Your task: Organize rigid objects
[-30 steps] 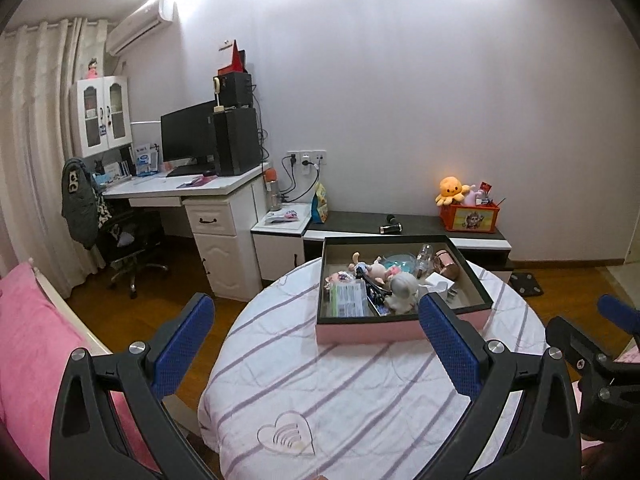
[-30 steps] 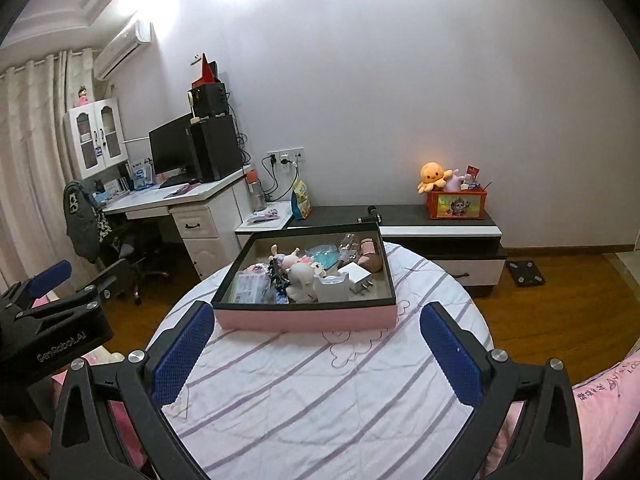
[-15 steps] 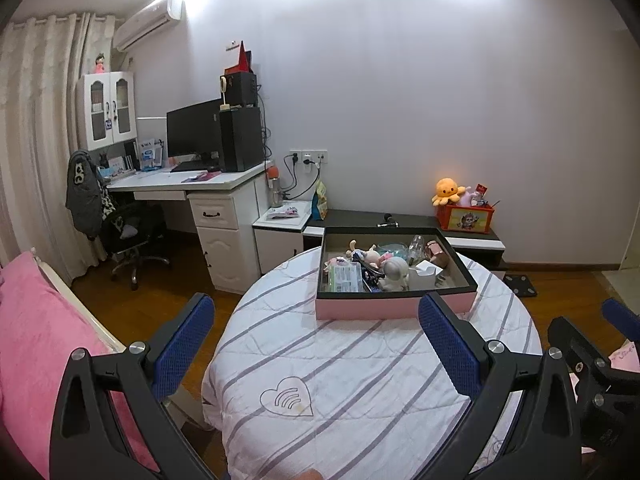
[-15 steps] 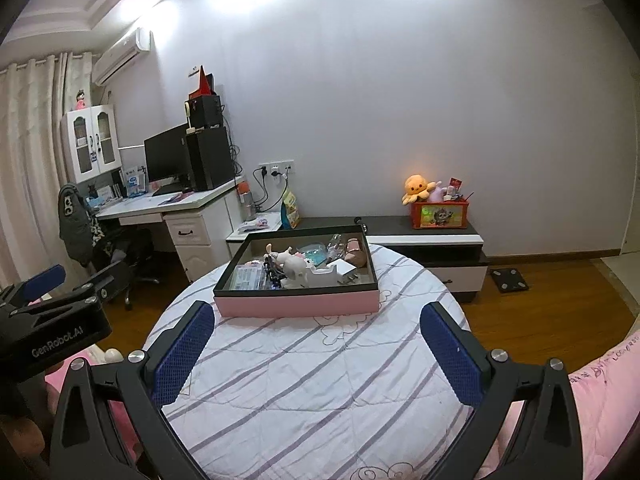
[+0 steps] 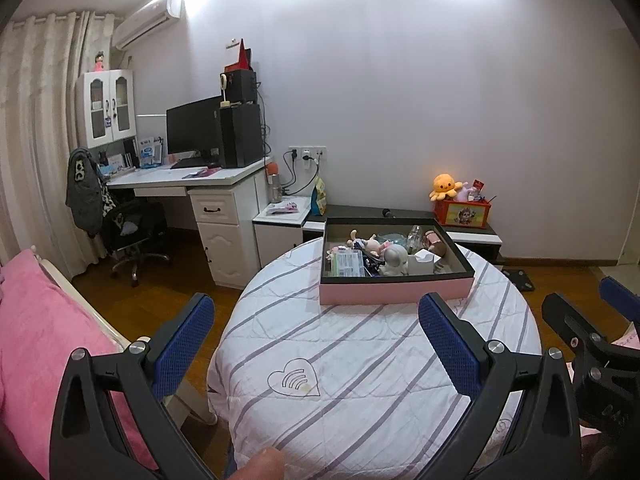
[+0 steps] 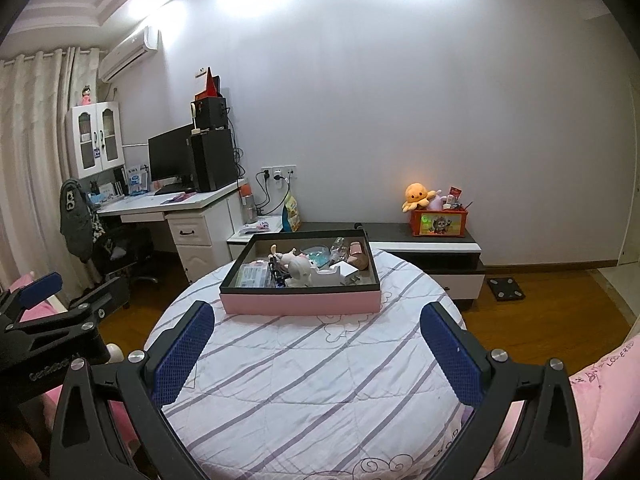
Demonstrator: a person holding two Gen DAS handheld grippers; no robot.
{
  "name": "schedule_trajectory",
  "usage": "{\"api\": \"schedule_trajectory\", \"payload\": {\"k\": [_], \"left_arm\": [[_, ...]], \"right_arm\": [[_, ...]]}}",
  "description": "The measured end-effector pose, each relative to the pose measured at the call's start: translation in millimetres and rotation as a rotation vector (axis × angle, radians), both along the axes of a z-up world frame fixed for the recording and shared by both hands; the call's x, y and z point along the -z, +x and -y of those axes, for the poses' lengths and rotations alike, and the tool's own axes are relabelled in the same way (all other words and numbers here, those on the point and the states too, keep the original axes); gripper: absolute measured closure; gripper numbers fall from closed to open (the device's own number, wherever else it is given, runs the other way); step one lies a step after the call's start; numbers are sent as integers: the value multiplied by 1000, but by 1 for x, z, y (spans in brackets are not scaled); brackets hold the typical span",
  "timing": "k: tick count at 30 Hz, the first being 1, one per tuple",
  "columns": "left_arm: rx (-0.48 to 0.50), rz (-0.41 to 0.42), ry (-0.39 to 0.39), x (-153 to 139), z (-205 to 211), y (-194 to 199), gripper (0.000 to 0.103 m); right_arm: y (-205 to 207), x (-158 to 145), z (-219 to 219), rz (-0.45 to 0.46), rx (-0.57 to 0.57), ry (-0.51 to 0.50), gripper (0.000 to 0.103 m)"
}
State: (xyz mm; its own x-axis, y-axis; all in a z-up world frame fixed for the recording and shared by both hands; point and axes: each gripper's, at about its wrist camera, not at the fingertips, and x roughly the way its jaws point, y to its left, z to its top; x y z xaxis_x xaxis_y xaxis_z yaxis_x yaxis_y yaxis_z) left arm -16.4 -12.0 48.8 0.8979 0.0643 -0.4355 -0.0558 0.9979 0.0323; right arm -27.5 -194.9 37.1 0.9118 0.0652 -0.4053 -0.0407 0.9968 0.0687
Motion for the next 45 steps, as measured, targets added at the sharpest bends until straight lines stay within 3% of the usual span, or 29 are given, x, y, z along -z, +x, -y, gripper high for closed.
{"api": "schedule_trajectory", "payload": {"k": [26, 45], "left_arm": [[1, -30, -27, 5, -4, 2, 0], [31, 0, -50, 0, -5, -3, 0]], "right_arm": [[2, 3, -1, -8, -5, -4, 0], [0, 4, -2, -3, 0, -3, 0]]}}
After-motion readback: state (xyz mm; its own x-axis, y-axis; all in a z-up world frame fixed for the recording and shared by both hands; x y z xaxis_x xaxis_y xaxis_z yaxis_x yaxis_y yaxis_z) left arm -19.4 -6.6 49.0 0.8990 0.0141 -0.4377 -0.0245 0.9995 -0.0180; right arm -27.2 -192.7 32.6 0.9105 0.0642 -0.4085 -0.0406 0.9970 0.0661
